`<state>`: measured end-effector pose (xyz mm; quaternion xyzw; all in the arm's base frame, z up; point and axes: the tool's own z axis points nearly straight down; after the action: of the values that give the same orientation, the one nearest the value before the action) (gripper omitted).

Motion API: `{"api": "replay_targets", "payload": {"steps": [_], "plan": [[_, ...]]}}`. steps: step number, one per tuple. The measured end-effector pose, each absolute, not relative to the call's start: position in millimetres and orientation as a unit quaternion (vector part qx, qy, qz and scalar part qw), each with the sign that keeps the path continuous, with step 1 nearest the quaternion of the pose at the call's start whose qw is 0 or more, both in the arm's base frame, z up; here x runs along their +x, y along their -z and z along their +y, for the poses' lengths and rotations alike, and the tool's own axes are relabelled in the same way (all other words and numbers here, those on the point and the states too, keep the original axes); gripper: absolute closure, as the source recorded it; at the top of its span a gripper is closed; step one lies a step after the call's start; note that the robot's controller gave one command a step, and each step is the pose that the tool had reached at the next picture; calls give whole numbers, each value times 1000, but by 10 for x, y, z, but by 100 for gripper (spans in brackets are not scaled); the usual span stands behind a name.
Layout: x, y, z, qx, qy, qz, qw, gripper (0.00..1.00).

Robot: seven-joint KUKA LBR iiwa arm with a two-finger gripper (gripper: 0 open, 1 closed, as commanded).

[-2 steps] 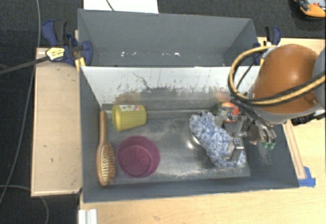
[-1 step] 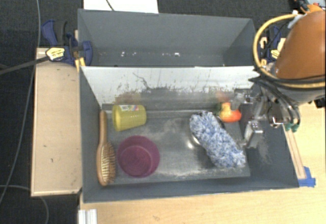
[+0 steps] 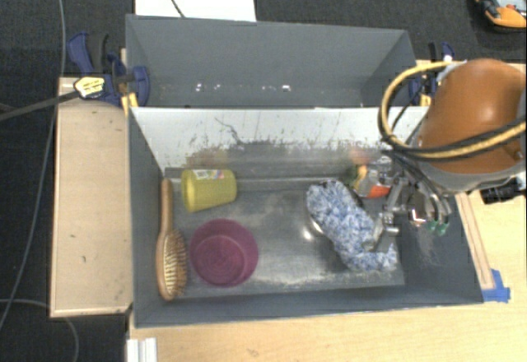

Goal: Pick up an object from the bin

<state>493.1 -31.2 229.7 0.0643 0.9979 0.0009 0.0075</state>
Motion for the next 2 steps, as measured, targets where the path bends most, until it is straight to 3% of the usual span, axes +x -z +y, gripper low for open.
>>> {"api": "replay_targets", "payload": {"steps": [1, 2], "plan": [[4924, -2629, -355, -64, 1, 998, 9, 0], [4932, -1826, -494, -53, 0, 999, 10, 0]]}}
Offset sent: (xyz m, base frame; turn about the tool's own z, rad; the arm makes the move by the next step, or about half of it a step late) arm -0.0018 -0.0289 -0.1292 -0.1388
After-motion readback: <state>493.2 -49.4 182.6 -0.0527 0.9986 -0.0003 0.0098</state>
